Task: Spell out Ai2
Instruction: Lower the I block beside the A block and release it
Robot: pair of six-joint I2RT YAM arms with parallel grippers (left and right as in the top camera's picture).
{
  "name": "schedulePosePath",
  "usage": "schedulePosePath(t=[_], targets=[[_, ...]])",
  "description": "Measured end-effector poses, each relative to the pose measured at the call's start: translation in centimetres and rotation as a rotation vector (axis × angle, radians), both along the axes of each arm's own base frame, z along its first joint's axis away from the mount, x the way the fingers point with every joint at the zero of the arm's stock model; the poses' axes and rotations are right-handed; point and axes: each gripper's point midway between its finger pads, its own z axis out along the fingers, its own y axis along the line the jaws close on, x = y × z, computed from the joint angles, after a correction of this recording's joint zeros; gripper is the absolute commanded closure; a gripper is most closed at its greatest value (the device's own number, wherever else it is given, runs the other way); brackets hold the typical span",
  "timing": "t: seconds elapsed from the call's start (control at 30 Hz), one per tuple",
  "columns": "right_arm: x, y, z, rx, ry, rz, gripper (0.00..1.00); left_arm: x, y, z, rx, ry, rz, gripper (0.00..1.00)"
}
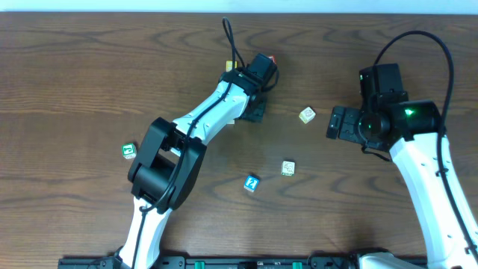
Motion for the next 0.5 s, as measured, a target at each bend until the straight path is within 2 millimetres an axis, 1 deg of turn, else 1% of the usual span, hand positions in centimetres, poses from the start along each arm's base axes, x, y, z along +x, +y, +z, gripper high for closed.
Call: schedulePosePath(t=[0.13,0.23,0.33,0.5], targets=[[-0.3,0.0,-0.1,0.003,0.013,0.001,0.01,-0.5,-0.2,0.8,-0.013,0.002,0.031,0.74],[-0.6,0.2,-0.2,0.011,0.025,0.004,0.01,-0.7,-0.4,1.3,-0.021,0.000,0.044,0.76],[-0.7,0.2,-0.2,0.015,0.031,0.004,0.01,-1.1,-0.2,1.3,-0.017,0.017,0.071,0.77],[-0.8,0.2,-0.3,0.016,0.035,0.001,0.01,-1.0,0.1,1.3,-0.024,0.013,0.151,0.77]])
